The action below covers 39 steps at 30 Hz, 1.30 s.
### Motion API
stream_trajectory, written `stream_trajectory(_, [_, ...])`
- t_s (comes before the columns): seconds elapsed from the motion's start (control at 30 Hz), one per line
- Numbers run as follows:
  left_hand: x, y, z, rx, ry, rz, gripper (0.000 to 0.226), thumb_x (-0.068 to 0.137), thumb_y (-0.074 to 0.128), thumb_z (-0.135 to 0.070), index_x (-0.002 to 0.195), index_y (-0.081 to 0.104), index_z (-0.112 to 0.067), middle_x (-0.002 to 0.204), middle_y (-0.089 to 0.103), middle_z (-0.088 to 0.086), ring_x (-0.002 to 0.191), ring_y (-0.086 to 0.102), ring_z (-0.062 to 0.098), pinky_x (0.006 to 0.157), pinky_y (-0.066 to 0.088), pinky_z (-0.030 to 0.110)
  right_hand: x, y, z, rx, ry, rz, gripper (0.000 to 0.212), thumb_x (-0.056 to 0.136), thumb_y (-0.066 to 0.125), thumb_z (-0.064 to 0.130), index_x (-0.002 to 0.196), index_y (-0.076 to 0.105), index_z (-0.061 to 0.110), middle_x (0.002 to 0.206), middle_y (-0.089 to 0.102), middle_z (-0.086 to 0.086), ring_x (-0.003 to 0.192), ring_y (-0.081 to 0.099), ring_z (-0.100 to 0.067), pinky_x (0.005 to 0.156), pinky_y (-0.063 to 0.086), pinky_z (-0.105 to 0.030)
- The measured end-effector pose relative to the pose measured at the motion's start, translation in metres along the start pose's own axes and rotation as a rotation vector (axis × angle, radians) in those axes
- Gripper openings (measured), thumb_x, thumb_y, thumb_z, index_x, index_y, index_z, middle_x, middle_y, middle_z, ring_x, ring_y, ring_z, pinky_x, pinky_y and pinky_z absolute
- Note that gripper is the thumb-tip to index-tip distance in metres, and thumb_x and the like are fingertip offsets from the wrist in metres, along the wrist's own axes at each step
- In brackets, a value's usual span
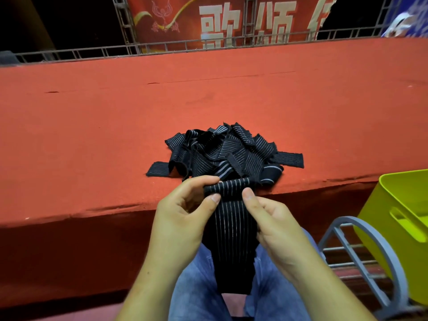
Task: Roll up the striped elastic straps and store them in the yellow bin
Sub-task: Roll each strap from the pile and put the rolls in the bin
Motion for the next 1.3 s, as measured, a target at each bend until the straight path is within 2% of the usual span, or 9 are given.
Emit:
stream_trajectory(0.1, [0.000, 0.000, 0.000, 0.018, 0.003, -0.001, 0.033, 0.091, 0.071, 0.004, 0.102, 0.077, -0.026, 0.104, 0.079, -0.006, 0.099, 0.073, 0.008, 0.089, 0.056, 0.021, 0.001, 0.002, 0.000, 0.015, 0.008, 0.009, 0.098, 0.064, 0.071, 0.092, 0.106, 0.078, 0.003, 0.114, 0.069, -0.039, 0.111, 0.070, -0.053, 0.099, 0.048, -0.073])
stream_trajectory(0.27, [0.001, 0.001, 0.000, 0.041, -0.002, 0.007, 0.034, 0.090, 0.070, 0.007, 0.102, 0.079, -0.024, 0.100, 0.079, -0.007, 0.097, 0.074, 0.007, 0.088, 0.055, 0.019, 0.002, 0.004, 0.005, 0.080, -0.023, -0.003, 0.093, 0.069, 0.073, 0.087, 0.111, 0.077, 0.005, 0.120, 0.065, -0.041, 0.121, 0.055, -0.061, 0.105, 0.042, -0.077])
stream_trajectory(0.53, [0.000, 0.005, 0.001, 0.002, -0.004, 0.022, 0.033, 0.090, 0.067, 0.014, 0.093, 0.078, -0.018, 0.109, 0.079, -0.012, 0.104, 0.072, 0.001, 0.088, 0.052, 0.012, 0.003, 0.000, 0.009, 0.138, -0.058, 0.004, 0.085, 0.073, 0.076, 0.081, 0.116, 0.078, 0.008, 0.124, 0.071, -0.031, 0.129, 0.059, -0.049, 0.114, 0.041, -0.070])
stream_trajectory(0.67, [0.000, 0.006, 0.004, -0.004, -0.028, 0.038, 0.039, 0.091, 0.063, 0.015, 0.092, 0.078, -0.020, 0.111, 0.078, -0.011, 0.104, 0.072, 0.001, 0.090, 0.051, 0.013, 0.003, -0.001, 0.010, 0.152, -0.073, 0.030, 0.050, 0.091, 0.068, 0.054, 0.118, 0.079, 0.013, 0.121, 0.077, -0.017, 0.125, 0.069, -0.034, 0.116, 0.045, -0.059])
stream_trajectory(0.77, [-0.001, 0.007, 0.006, 0.027, -0.049, 0.051, 0.043, 0.090, 0.059, 0.018, 0.093, 0.079, -0.020, 0.111, 0.078, -0.011, 0.103, 0.072, 0.002, 0.090, 0.051, 0.014, 0.003, -0.003, 0.010, 0.143, -0.074, 0.023, 0.039, 0.095, 0.063, 0.040, 0.119, 0.079, 0.014, 0.120, 0.078, -0.015, 0.122, 0.071, -0.031, 0.116, 0.046, -0.058])
stream_trajectory(0.9, [-0.001, 0.004, 0.013, 0.057, -0.088, 0.049, 0.052, 0.090, 0.050, 0.020, 0.091, 0.081, -0.021, 0.114, 0.077, -0.007, 0.111, 0.071, 0.010, 0.102, 0.053, 0.033, 0.005, -0.008, 0.008, 0.109, -0.063, -0.018, 0.022, 0.103, 0.063, 0.016, 0.117, 0.079, 0.011, 0.115, 0.079, -0.015, 0.117, 0.073, -0.034, 0.112, 0.048, -0.062])
stream_trajectory(1.0, [-0.002, 0.004, 0.014, 0.060, -0.093, 0.048, 0.049, 0.096, 0.051, 0.013, 0.096, 0.081, -0.025, 0.113, 0.077, -0.005, 0.112, 0.071, 0.014, 0.104, 0.053, 0.043, 0.007, -0.010, 0.007, 0.072, -0.061, -0.039, 0.025, 0.105, 0.057, 0.009, 0.116, 0.079, 0.011, 0.114, 0.080, -0.014, 0.115, 0.074, -0.032, 0.111, 0.050, -0.060])
stream_trajectory(1.17, [-0.003, 0.006, 0.010, 0.019, -0.097, 0.051, 0.034, 0.095, 0.068, -0.001, 0.116, 0.073, -0.028, 0.109, 0.077, -0.006, 0.102, 0.072, 0.006, 0.088, 0.053, 0.017, 0.006, -0.009, 0.007, 0.019, -0.078, -0.027, 0.024, 0.108, 0.055, 0.012, 0.119, 0.077, 0.012, 0.114, 0.080, -0.011, 0.113, 0.075, -0.027, 0.106, 0.054, -0.051])
stream_trajectory(1.3, [-0.001, 0.002, 0.015, 0.037, -0.119, 0.020, 0.036, 0.093, 0.071, -0.004, 0.118, 0.073, -0.029, 0.108, 0.078, -0.007, 0.103, 0.072, 0.006, 0.090, 0.053, 0.016, 0.004, -0.005, 0.010, -0.022, -0.111, -0.007, 0.023, 0.107, 0.058, 0.018, 0.121, 0.076, 0.014, 0.115, 0.080, -0.007, 0.113, 0.075, -0.024, 0.103, 0.056, -0.044])
Point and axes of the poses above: each hand's wrist, its own x-axis towards the middle knuckle, its own y-axis out of the palm, z = x × y, the point moved 8 cm from there along x, towards the middle knuckle
